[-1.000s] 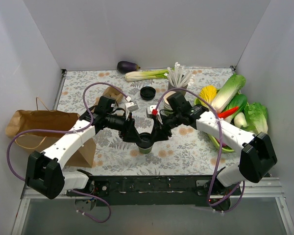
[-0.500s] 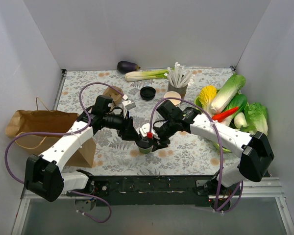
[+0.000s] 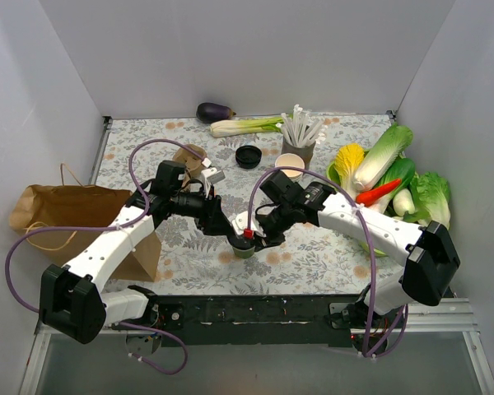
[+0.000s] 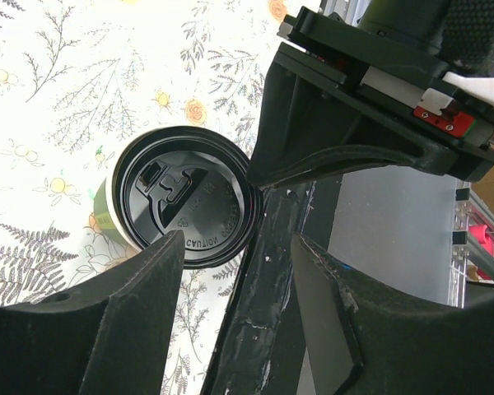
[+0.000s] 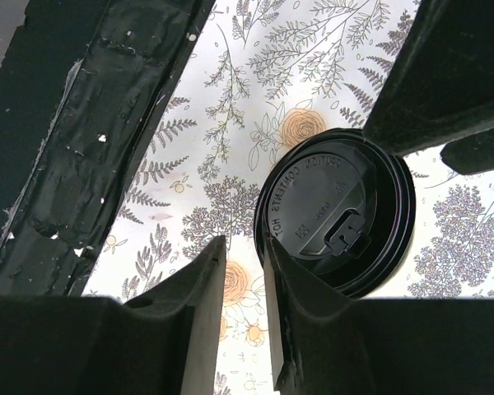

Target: Pack the takeout coffee

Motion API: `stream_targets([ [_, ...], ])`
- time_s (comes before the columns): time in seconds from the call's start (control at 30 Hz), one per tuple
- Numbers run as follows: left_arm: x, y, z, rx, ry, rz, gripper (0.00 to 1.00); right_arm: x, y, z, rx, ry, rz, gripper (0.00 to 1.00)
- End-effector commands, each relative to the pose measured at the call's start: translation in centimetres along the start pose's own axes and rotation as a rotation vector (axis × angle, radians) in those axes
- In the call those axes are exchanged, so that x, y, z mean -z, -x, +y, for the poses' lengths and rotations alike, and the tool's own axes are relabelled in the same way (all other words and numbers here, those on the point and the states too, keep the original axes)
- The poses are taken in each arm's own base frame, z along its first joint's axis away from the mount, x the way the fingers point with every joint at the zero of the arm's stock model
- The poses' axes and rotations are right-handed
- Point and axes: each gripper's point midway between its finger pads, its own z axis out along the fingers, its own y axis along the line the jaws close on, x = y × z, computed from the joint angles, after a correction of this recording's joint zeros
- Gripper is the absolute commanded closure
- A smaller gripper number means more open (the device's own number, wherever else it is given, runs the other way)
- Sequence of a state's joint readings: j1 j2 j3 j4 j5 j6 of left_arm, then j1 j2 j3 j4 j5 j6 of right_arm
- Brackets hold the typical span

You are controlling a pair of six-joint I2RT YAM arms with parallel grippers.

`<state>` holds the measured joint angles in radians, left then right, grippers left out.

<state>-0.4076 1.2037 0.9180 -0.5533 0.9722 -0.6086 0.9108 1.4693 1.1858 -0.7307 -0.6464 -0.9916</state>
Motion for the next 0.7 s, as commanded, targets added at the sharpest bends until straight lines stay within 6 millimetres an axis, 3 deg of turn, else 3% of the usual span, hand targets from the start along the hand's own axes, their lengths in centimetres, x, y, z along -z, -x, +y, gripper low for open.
stream_targets([
  [0.0, 0.39, 0.05, -0.22, -0.020, 0.003, -0.022, 0.46, -0.11, 0.36, -0.56, 0.036, -0.020, 0.006, 0.69],
  [0.67, 0.49, 0.03, 0.36, -0.009, 0.020, -0.033, 0.46, -0.59, 0.05, -0.94, 0.071, -0.031, 0.043, 0.81],
])
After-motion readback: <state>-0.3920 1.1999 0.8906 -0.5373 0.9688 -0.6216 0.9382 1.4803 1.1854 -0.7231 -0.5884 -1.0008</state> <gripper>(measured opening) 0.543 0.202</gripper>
